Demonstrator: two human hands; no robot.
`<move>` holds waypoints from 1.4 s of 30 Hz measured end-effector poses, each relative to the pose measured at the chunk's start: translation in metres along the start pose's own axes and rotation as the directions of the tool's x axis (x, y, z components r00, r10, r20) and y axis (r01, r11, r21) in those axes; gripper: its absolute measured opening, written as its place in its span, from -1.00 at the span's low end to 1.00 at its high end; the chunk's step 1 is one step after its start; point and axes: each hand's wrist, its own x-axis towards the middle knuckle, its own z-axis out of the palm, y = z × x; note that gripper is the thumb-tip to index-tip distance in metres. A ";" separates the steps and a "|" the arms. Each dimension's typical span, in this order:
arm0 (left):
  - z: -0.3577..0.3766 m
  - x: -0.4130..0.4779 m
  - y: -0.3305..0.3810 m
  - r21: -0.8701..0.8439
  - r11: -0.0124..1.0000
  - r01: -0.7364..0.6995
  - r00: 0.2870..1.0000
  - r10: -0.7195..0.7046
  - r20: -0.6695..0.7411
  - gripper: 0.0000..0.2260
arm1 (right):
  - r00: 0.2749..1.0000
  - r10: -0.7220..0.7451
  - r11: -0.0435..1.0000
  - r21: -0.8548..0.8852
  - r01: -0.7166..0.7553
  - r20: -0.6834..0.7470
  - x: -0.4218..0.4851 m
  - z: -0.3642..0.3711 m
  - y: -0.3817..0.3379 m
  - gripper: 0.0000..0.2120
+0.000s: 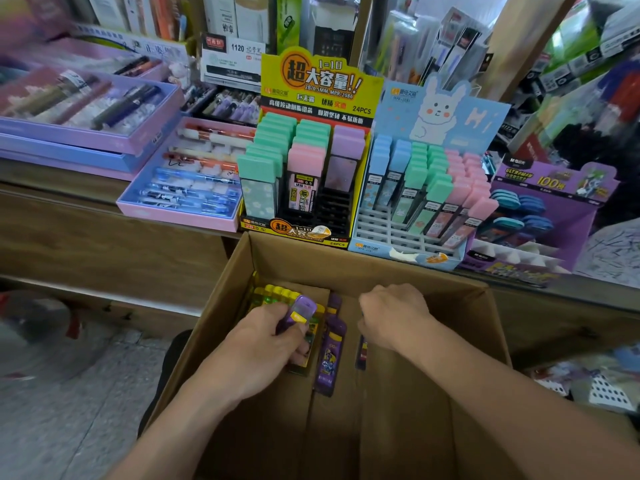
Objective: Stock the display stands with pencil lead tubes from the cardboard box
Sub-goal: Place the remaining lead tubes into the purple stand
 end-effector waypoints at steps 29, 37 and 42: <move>0.004 0.005 -0.004 -0.016 1.000 -0.023 1.000 0.023 0.018 -0.89 | 0.997 -0.062 0.904 0.427 0.033 0.054 0.005 0.020 0.004 -0.10; 0.003 0.005 -0.008 -0.061 0.998 -0.005 1.000 0.004 -0.014 -0.94 | 0.986 0.099 0.582 0.811 0.049 -0.131 -0.003 0.025 0.008 -0.64; 0.003 0.005 -0.005 -0.114 0.992 -0.050 0.998 0.053 0.018 -0.94 | 0.967 0.157 0.236 0.958 0.160 -0.200 -0.019 0.007 0.017 -0.81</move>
